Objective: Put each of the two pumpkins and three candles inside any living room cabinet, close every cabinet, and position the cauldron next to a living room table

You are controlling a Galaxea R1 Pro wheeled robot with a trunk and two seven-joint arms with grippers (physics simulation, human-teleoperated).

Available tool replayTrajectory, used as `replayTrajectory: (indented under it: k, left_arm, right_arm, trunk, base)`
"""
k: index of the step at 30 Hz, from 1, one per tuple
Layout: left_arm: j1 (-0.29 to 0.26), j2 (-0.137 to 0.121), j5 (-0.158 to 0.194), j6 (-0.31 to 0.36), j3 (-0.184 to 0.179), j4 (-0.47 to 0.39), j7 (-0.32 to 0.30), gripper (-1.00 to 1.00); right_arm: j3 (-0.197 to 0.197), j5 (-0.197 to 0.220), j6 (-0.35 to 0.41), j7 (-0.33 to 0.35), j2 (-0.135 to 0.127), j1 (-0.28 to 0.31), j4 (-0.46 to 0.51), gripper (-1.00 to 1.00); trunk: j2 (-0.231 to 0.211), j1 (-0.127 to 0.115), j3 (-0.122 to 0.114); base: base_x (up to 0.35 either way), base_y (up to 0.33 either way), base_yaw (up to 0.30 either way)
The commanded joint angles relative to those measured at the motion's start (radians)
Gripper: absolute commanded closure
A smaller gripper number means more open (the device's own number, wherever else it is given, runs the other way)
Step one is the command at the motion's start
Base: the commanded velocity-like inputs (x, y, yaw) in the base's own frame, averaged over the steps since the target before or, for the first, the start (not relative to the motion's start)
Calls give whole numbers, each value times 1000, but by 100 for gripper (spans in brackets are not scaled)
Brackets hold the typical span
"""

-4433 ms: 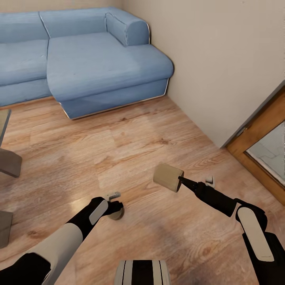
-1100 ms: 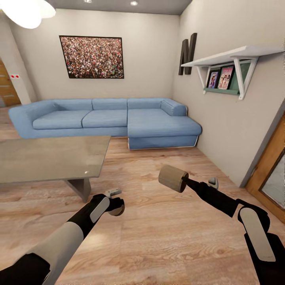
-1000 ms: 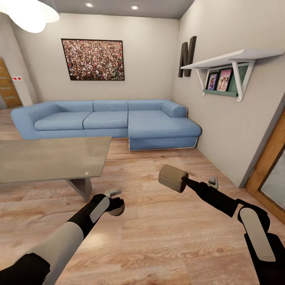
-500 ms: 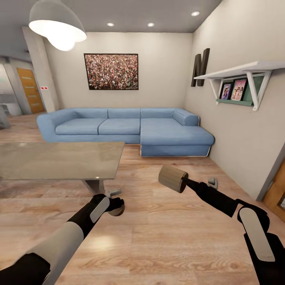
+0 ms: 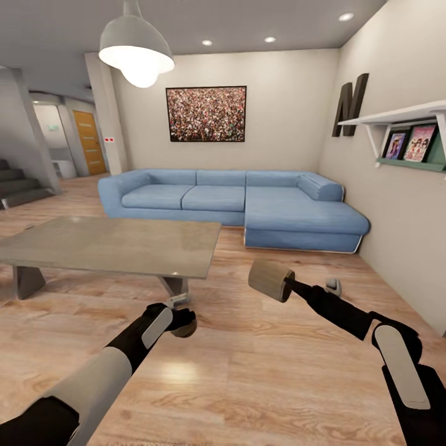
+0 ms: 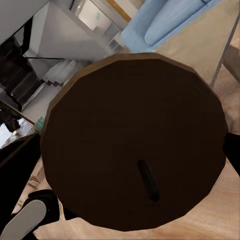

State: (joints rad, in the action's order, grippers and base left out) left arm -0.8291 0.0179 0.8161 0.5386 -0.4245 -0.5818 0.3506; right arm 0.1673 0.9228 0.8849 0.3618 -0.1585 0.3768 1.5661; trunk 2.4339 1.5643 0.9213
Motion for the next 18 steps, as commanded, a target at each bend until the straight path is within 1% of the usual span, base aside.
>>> replayTrajectory:
  k: [1, 11, 18]
  left_arm:
    - [-1, -1, 7, 1, -5, -12, 7, 100]
    - [0, -6, 9, 2, -4, -63, 7, 100]
    - [1, -7, 9, 4, -3, -78, 7, 100]
  right_arm:
    - [2, 5, 6, 6, 0, 1, 1, 100]
    - [2, 4, 6, 6, 0, 1, 0, 100]
    - [1, 3, 6, 6, 1, 1, 0, 100]
  trunk:
    - [0, 0, 1]
    - [0, 0, 1]
    - [0, 0, 1]
  base:
    - [-11, 7, 270]
    - [-2, 2, 270]
    - [-35, 0, 270]
